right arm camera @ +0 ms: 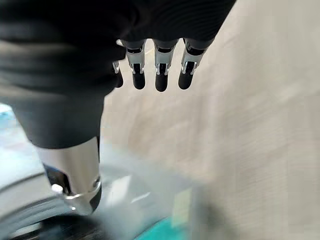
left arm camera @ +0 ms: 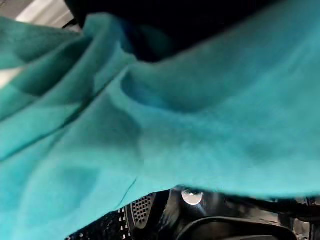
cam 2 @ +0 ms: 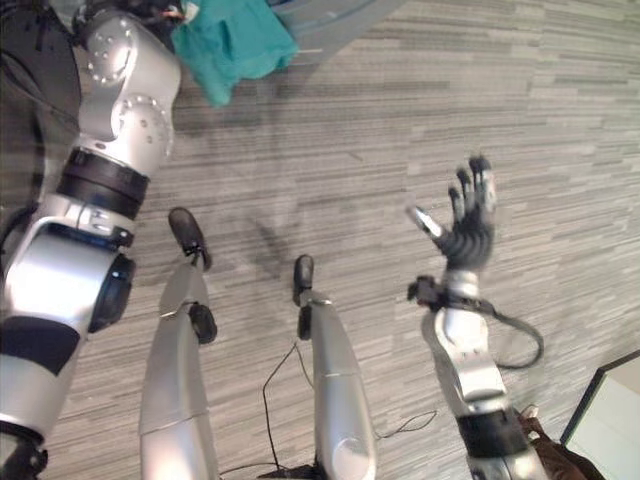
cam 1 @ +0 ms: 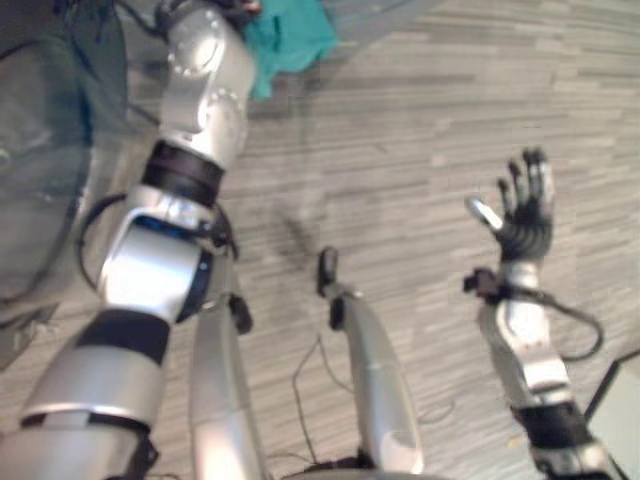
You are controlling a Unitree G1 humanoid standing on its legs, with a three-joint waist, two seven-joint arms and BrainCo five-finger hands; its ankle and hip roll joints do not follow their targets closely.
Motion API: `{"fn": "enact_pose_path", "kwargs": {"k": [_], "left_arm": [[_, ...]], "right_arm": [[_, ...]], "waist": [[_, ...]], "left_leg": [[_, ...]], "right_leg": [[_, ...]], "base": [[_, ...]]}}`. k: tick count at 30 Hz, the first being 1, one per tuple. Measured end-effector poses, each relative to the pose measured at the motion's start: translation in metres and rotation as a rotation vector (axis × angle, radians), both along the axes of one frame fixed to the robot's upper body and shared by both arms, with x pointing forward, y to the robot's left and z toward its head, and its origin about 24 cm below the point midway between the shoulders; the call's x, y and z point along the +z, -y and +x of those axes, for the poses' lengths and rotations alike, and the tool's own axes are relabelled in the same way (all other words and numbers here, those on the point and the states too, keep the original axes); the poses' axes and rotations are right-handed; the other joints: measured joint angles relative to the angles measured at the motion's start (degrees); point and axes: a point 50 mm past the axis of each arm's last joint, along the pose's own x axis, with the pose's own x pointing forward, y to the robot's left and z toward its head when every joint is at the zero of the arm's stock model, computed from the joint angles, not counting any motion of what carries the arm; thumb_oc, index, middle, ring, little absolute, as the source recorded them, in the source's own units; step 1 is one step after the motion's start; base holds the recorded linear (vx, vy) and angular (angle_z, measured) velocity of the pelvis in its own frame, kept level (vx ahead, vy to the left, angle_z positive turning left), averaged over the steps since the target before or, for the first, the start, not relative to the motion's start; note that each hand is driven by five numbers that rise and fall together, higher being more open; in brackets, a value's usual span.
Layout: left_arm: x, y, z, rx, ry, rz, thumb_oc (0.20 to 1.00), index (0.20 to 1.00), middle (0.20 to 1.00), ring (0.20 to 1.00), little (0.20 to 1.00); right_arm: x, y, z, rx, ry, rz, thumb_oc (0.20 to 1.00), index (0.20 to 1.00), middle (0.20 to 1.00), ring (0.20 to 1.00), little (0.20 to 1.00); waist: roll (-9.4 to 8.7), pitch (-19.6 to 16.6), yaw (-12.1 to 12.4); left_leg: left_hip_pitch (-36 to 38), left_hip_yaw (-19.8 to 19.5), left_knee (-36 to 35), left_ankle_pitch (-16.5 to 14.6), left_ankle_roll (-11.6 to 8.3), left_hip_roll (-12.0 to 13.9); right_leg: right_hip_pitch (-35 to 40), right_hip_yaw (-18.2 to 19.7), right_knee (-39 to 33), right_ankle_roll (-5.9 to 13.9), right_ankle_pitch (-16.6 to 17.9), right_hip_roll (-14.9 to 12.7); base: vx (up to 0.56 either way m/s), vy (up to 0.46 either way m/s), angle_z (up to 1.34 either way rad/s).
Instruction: Grab the laundry basket,head to the washer,open it,put in the laundry and shut it.
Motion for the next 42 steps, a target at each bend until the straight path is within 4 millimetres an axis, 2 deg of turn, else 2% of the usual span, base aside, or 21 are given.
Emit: {"fn": "enact_pose_path", "kwargs": {"k": [1, 3, 4, 7, 10, 11, 13, 14, 15, 17, 21, 24, 28, 31, 35, 37, 42], "left_arm": [[0.001, -0.003, 0.0, -0.004, 0.003, -0.014, 0.2, 0.2, 0.2, 0.2, 0.2], [0.003, -0.002, -0.002, -0.02, 0.016, -0.02, 0.2, 0.2, 0.2, 0.2, 0.2], [0.007, 0.0, -0.005, -0.042, 0.047, -0.015, 0.2, 0.2, 0.2, 0.2, 0.2], [0.007, 0.001, -0.005, -0.059, 0.056, -0.01, 0.2, 0.2, 0.2, 0.2, 0.2], [0.002, 0.009, -0.003, -0.105, 0.051, 0.004, 0.2, 0.2, 0.2, 0.2, 0.2], [0.0, 0.012, 0.0, -0.115, 0.044, 0.007, 0.2, 0.2, 0.2, 0.2, 0.2], [-0.018, 0.027, 0.012, -0.154, -0.036, 0.001, 0.2, 0.2, 0.2, 0.2, 0.2], [-0.025, 0.03, 0.015, -0.164, -0.062, 0.002, 0.2, 0.2, 0.2, 0.2, 0.2], [-0.033, 0.033, 0.02, -0.163, -0.098, 0.012, 0.2, 0.2, 0.2, 0.2, 0.2], [-0.046, 0.036, 0.026, -0.165, -0.158, 0.018, 0.2, 0.2, 0.2, 0.2, 0.2], [-0.047, 0.037, 0.027, -0.171, -0.163, 0.038, 0.2, 0.2, 0.2, 0.2, 0.2], [-0.048, 0.042, 0.027, -0.183, -0.163, 0.045, 0.2, 0.2, 0.2, 0.2, 0.2], [-0.05, 0.046, 0.026, -0.19, -0.166, 0.055, 0.2, 0.2, 0.2, 0.2, 0.2], [-0.033, 0.022, 0.027, -0.103, -0.151, 0.075, 0.2, 0.2, 0.2, 0.2, 0.2], [-0.007, -0.005, 0.024, -0.013, -0.126, 0.102, 0.2, 0.2, 0.2, 0.2, 0.2], [0.001, -0.003, 0.021, -0.023, -0.102, 0.105, 0.2, 0.2, 0.2, 0.2, 0.2], [-0.002, 0.011, 0.022, -0.069, -0.102, 0.127, 0.2, 0.2, 0.2, 0.2, 0.2]], "right_arm": [[-0.024, 0.009, -0.003, -0.048, -0.095, 0.021, 1.0, 1.0, 1.0, 1.0, 1.0], [-0.047, 0.016, -0.008, -0.084, -0.196, 0.023, 1.0, 1.0, 1.0, 1.0, 1.0], [-0.086, 0.028, -0.019, -0.15, -0.381, 0.022, 1.0, 1.0, 1.0, 1.0, 1.0], [-0.144, 0.043, -0.042, -0.237, -0.655, 0.054, 1.0, 1.0, 1.0, 1.0, 1.0], [-0.202, 0.05, -0.086, -0.321, -0.97, 0.12, 1.0, 1.0, 1.0, 1.0, 1.0], [-0.213, 0.049, -0.097, -0.325, -1.019, 0.134, 1.0, 1.0, 1.0, 1.0, 1.0], [-0.246, 0.039, -0.134, -0.355, -1.228, 0.199, 1.0, 1.0, 1.0, 1.0, 1.0], [-0.251, 0.034, -0.145, -0.354, -1.262, 0.23, 1.0, 1.0, 1.0, 1.0, 1.0], [-0.257, 0.028, -0.152, -0.327, -1.297, 0.226, 1.0, 1.0, 1.0, 1.0, 1.0], [-0.258, 0.02, -0.148, -0.271, -1.293, 0.211, 1.0, 1.0, 1.0, 1.0, 1.0], [-0.247, 0.014, -0.124, -0.207, -1.19, 0.21, 1.0, 1.0, 1.0, 1.0, 1.0], [-0.238, 0.011, -0.111, -0.162, -1.13, 0.187, 1.0, 1.0, 1.0, 1.0, 1.0], [-0.237, 0.011, -0.109, -0.151, -1.121, 0.177, 1.0, 1.0, 1.0, 1.0, 1.0], [-0.236, 0.014, -0.11, -0.145, -1.129, 0.143, 1.0, 1.0, 1.0, 1.0, 1.0], [-0.237, 0.023, -0.115, -0.165, -1.151, 0.125, 1.0, 1.0, 1.0, 1.0, 1.0], [-0.239, 0.028, -0.119, -0.182, -1.17, 0.117, 1.0, 1.0, 1.0, 1.0, 1.0], [-0.237, 0.034, -0.119, -0.201, -1.163, 0.123, 1.0, 1.0, 1.0, 1.0, 1.0]], "waist": [[0.0, 0.0, -0.4], [-0.04, 0.0, -0.5], [-0.06, 0.0, -0.7], [-0.2, -0.2, -1.4], [-0.51, -0.9, -1.5], [-0.56, -1.1, -1.8], [-0.76, -2.7, -1.6], [-0.83, -3.3, -1.8], [-0.83, -4.2, -2.0], [-0.18, -5.8, -2.3], [0.89, -6.9, -2.2], [1.09, -7.6, -2.2], [1.03, -7.6, -2.5], [0.54, -8.6, -4.0], [0.57, -8.7, -4.5], [0.55, -8.8, -4.5], [0.66, -9.0, -2.9]], "left_leg": [[-0.2, 0.2, 0.0, -0.1, 0.16, 0.0], [-0.3, 0.4, 0.0, -0.2, 0.23, 0.0], [-0.7, 0.5, 0.0, -0.3, 0.36, 0.0], [-0.9, 0.5, -0.1, -0.3, 0.43, 0.0], [-1.0, 0.3, -0.1, -0.3, 0.43, -0.1], [-1.0, 0.4, -0.2, -0.3, 0.42, -0.2], [-1.1, 0.3, -0.4, -0.3, 0.43, -0.4], [-1.1, 0.6, -0.4, -0.4, 0.52, -0.5], [-1.1, 1.0, -0.5, -0.5, 0.68, -0.6], [-1.1, 2.4, -0.2, -1.0, 1.36, -0.7], [-1.0, 4.2, 0.7, -2.3, 2.4, -0.7], [-0.8, 5.1, 1.5, -3.7, 2.15, -1.1], [1.1, 6.5, 1.8, -5.1, 2.7, -1.3], [1.3, 8.2, 2.0, -6.0, 3.42, -0.8], [0.5, 8.8, 3.0, -6.9, 2.99, -0.1], [0.3, 8.7, 3.2, -6.9, 3.0, -0.2], [-1.1, 8.3, 4.1, -7.7, 3.16, -0.8]], "right_leg": [[0.2, 0.1, -0.9, 0.23, 0.4, 0.1], [0.2, 0.3, -1.5, 0.44, 0.7, 0.1], [0.1, 0.2, -2.1, 0.67, 1.1, 0.1], [0.3, 0.1, -2.8, 0.86, 1.6, 0.1], [0.4, -0.3, -3.2, 0.98, 1.7, 0.1], [0.4, -0.3, -3.5, 1.04, 1.7, 0.0], [0.5, -0.3, -3.7, 1.19, 1.8, -0.1], [0.3, -0.2, -3.8, 1.27, 1.8, -0.3], [0.2, 0.1, -4.4, 1.57, 2.0, -0.5], [0.3, 1.4, -6.0, 2.59, 3.1, -0.9], [1.2, 3.0, -8.7, 3.62, 5.0, -1.4], [1.8, 4.1, -10.0, 4.32, 5.7, -2.0], [5.3, 4.7, -14.9, 5.03, 8.0, -2.5], [7.2, 5.9, -20.8, 5.75, 11.5, -2.5], [8.5, 6.1, -25.4, 5.87, 13.7, -2.3], [9.2, 5.6, -26.8, 5.99, 14.3, -2.3], [9.2, 4.6, -27.7, 6.11, 14.3, -2.7]], "base": [[0.03, 0.03, -0.08], [0.03, 0.019, -0.05], [0.01, 0.007, -0.05], [0.01, -0.025, -0.03], [0.0, -0.011, 0.0], [0.01, -0.008, 0.03], [0.0, 0.0, 0.0], [0.0, 0.06, -0.03], [0.0, 0.104, -0.11], [0.0, 0.13, -0.15], [0.01, 0.054, -0.14], [0.01, 0.033, -0.09], [0.0, 0.028, -0.1], [0.01, -0.021, -0.23], [0.03, -0.017, -0.13], [0.03, -0.007, 0.06], [0.04, 0.054, 0.08]]}}
